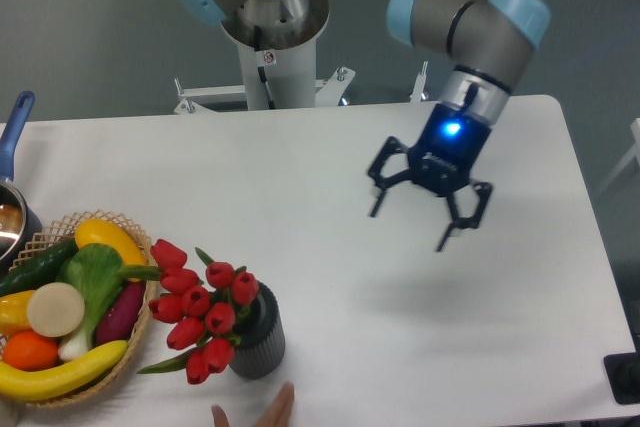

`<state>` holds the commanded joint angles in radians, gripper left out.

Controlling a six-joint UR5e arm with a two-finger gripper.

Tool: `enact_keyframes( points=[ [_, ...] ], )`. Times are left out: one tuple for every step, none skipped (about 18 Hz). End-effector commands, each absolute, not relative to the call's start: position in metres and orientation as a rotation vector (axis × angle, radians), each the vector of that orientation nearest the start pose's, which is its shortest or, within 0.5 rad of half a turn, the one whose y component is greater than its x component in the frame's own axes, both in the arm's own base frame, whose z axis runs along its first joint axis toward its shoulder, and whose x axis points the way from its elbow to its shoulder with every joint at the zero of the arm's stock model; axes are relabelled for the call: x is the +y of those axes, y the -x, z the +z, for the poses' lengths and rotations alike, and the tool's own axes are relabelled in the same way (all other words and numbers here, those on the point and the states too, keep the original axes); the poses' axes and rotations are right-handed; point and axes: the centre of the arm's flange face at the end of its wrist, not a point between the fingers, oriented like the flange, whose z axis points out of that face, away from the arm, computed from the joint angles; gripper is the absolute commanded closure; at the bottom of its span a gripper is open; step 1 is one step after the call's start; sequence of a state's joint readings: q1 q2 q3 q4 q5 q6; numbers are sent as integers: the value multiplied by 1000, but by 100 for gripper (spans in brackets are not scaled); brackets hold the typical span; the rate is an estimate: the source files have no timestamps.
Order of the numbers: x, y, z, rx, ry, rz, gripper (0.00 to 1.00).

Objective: Insert the flowers into the vase

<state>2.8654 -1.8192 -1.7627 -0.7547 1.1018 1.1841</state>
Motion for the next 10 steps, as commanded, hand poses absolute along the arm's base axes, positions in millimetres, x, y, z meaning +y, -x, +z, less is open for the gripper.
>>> enact_keyframes(
  points=[
    [322,527,357,-34,2680,338,0],
    [320,532,348,-41,2726,351,0],
    [317,534,343,-62,2754,354,0],
    [316,533,339,-62,2769,347,0],
    [315,531,336,-62,2785,322,0],
    [313,529,332,-68,2821,283,0],
    [309,531,334,-81,2871,279,0],
    [309,533,338,-84,2905,282,0],
    [309,530,332,-83,2950,276,0],
    [308,528,329,-83,2969,283,0]
  ],
)
